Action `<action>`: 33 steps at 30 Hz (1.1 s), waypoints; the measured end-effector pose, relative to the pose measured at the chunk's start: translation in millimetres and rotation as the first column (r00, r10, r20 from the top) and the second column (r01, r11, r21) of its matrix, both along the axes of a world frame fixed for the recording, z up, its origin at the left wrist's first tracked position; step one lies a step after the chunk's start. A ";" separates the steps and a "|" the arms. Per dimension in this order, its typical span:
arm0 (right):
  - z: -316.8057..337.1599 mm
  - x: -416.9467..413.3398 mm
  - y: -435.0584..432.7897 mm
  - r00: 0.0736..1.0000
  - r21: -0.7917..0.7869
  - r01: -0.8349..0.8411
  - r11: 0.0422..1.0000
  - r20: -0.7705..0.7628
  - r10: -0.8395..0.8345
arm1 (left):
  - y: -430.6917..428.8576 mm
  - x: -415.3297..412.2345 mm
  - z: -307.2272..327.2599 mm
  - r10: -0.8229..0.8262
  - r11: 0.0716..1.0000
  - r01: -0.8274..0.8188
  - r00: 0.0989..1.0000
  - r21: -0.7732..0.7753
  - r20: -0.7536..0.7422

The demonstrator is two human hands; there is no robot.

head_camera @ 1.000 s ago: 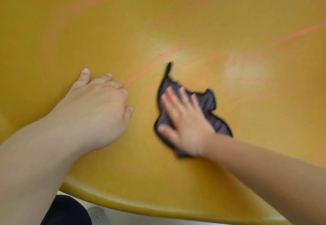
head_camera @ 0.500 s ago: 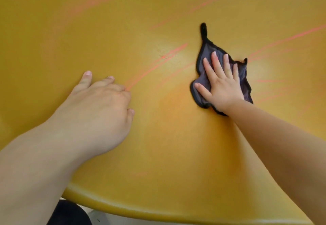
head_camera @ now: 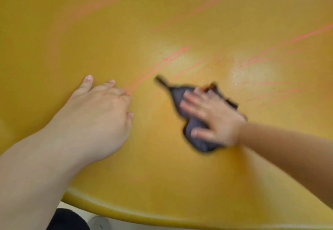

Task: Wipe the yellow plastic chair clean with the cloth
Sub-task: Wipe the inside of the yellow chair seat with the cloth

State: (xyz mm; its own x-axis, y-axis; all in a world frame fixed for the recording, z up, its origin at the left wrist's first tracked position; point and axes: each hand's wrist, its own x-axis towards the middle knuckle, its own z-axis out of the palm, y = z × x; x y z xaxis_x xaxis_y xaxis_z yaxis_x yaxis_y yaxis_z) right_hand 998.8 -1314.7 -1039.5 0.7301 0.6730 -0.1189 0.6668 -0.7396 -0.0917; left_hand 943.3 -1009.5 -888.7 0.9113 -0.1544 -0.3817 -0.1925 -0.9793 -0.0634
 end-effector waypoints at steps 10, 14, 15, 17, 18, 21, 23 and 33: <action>12.4 -39.3 91.8 0.943 0.041 0.304 0.952 -0.152 -0.295 | 1.5 3.5 -3.9 -0.003 1.000 0.003 0.999 -0.022 0.039; 38.2 -123.3 102.7 0.922 0.169 -0.085 0.982 -0.361 0.142 | 1.8 3.8 -4.5 -0.008 1.000 0.009 0.999 -0.023 0.053; 38.4 -124.5 90.9 0.906 0.182 -0.151 0.972 -0.368 0.209 | 2.5 3.7 -5.2 -0.003 1.000 0.004 0.999 -0.024 0.046; 25.8 -99.3 58.7 0.929 0.145 -0.244 0.959 -0.248 0.274 | 2.2 3.0 -4.5 -0.005 1.000 0.006 0.999 -0.023 0.031; 15.8 -73.7 40.7 0.952 0.101 -0.243 0.965 -0.167 0.257 | 2.7 2.6 -4.2 -0.009 1.000 0.010 1.000 -0.019 0.028; 4.9 30.5 -16.5 0.996 -0.046 0.051 0.998 0.077 -0.047 | 4.4 2.9 -3.6 -0.015 1.000 0.015 1.000 -0.008 0.013; 15.1 75.5 -36.0 0.918 -0.081 0.370 0.925 0.186 -0.351 | 4.5 2.5 -6.0 -0.023 1.000 0.023 1.000 0.010 0.014; 31.9 -110.0 109.1 0.953 0.195 -0.016 0.981 -0.295 0.074 | 0.5 5.2 -5.2 -0.020 1.000 0.021 0.999 -0.010 0.042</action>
State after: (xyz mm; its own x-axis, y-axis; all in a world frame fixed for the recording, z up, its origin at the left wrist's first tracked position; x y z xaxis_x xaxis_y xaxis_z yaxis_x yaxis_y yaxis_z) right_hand 888.8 -1205.6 -1007.7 0.6484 0.7358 -0.1956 0.6192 -0.6591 -0.4268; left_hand 948.5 -1009.0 -893.9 0.9232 -0.1770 -0.3412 -0.2099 -0.9758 -0.0617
